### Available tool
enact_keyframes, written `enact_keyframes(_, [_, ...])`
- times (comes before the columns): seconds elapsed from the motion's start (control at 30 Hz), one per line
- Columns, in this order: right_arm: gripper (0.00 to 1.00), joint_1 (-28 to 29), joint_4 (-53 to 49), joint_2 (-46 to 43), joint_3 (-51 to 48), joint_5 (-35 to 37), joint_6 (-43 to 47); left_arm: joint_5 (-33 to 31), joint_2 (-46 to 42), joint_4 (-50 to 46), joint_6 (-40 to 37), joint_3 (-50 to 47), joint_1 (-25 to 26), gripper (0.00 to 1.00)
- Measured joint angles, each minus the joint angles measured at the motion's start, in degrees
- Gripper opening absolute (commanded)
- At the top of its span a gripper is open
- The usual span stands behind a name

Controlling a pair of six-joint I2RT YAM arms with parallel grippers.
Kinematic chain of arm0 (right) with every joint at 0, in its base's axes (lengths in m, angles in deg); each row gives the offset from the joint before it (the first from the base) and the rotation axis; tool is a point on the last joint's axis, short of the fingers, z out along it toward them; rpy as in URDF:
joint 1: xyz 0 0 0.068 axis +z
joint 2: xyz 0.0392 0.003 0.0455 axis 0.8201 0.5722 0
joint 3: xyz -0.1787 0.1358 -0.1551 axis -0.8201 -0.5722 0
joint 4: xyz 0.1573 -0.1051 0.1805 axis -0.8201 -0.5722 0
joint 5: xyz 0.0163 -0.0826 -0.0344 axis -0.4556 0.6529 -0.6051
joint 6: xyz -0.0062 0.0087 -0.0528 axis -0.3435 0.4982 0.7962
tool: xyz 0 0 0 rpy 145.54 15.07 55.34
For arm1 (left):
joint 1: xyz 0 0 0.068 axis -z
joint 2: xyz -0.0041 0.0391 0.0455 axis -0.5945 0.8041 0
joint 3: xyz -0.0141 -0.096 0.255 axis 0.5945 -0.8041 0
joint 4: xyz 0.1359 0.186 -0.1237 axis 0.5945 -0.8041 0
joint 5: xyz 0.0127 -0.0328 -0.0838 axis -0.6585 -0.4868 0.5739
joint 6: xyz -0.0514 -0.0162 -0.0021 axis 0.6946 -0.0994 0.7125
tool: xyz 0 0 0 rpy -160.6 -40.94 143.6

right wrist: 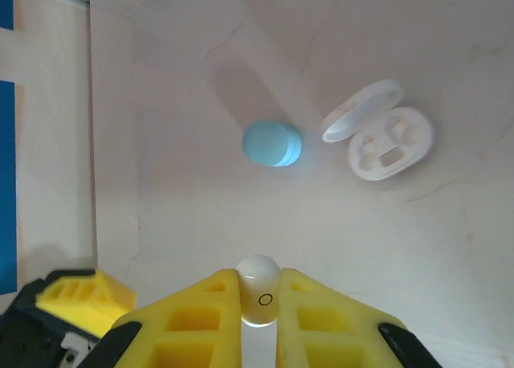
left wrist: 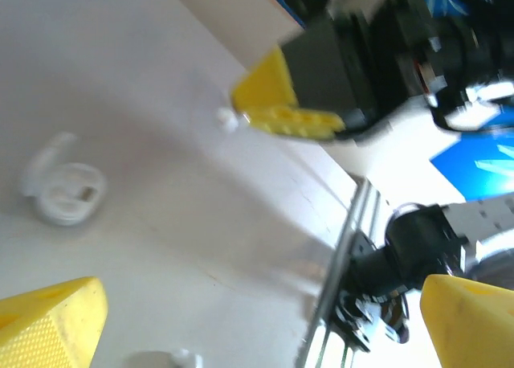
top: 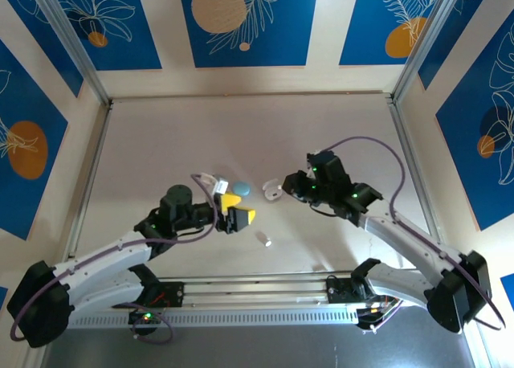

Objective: Insert the wireless bluetooth earbuds into the charging case

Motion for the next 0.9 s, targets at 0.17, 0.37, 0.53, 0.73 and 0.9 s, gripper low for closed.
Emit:
enact_keyframes(0.17, [0.13,-5.86,-7.54,-4.94,0.46,-1.99,6.36,-3.91,5.90,-5.64,-4.61,5.88,6.43,1.00])
enact_keyframes(0.37, [0.13,-8.17,-12.52,-5.35,0.48,-3.91,10.97,-6.62,11.41,-8.44,-10.19,9.88,7.93,1.00])
enact_keyframes(0.53, [0.14,-7.87,-13.90,-1.81,1.09,-4.76,12.87,-8.70,14.71,-8.44,-15.43,10.25,7.93,1.00])
enact_keyframes(0.73, [0.13,-5.49,-13.99,5.55,3.98,-4.68,13.81,-12.70,16.17,-6.19,-21.77,8.63,7.54,1.00])
enact_keyframes(0.9, [0.14,-3.13,-14.01,11.87,7.37,-4.39,14.43,-18.23,12.26,-1.97,-25.53,1.81,6.73,1.00])
